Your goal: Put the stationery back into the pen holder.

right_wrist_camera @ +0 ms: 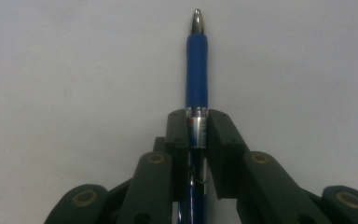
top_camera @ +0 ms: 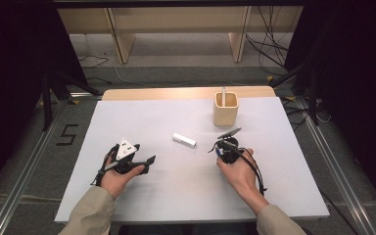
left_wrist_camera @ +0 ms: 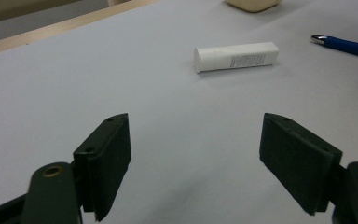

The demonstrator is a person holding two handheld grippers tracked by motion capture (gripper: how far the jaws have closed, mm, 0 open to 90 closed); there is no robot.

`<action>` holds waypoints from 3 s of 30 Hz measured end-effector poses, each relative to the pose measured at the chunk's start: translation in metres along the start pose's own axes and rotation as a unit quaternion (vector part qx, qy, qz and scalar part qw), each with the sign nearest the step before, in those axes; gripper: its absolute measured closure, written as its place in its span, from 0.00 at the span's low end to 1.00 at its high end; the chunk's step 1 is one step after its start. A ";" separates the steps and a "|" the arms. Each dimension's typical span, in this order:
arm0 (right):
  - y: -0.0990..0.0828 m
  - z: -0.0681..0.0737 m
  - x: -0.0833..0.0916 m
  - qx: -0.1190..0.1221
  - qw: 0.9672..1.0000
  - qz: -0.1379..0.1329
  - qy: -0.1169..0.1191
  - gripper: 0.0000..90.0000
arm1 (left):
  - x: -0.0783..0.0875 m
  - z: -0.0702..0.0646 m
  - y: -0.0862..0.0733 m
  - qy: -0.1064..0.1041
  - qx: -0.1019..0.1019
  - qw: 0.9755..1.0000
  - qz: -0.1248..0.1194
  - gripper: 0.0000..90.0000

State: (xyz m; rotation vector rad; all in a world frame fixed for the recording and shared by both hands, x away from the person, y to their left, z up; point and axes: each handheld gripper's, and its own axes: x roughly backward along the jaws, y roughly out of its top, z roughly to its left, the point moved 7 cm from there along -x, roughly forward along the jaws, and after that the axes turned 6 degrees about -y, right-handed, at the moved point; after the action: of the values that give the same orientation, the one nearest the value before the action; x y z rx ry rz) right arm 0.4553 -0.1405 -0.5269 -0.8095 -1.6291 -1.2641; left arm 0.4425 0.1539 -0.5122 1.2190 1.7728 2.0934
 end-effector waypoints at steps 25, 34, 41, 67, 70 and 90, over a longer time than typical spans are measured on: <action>0.008 -0.005 0.015 -0.018 0.998 -0.055 0.032 0.88 | 0.001 0.001 0.000 -0.001 -0.001 1.000 0.002 0.27; 0.014 -0.011 0.024 -0.027 0.995 -0.094 0.036 0.88 | 0.000 0.000 -0.001 -0.001 -0.001 1.000 0.002 0.28; 0.018 -0.013 0.030 -0.033 0.992 -0.118 0.039 0.88 | 0.000 0.000 -0.001 -0.001 -0.001 1.000 0.003 0.28; 0.034 -0.024 0.047 -0.033 0.975 -0.215 0.048 0.88 | 0.001 0.001 -0.001 0.000 0.002 1.000 0.000 0.28; 0.036 -0.026 0.048 -0.034 0.974 -0.219 0.050 0.88 | 0.001 0.001 -0.001 0.000 0.002 1.000 0.000 0.28; 0.052 -0.037 0.056 -0.043 0.964 -0.255 0.053 0.88 | 0.001 0.002 -0.001 -0.001 0.002 1.000 0.000 0.28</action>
State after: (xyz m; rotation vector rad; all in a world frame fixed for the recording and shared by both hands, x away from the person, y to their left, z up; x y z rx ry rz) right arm 0.4886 -0.1639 -0.4525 -0.3664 -1.7665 -1.7127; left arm 0.4425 0.1560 -0.5124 1.2208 1.7784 2.0886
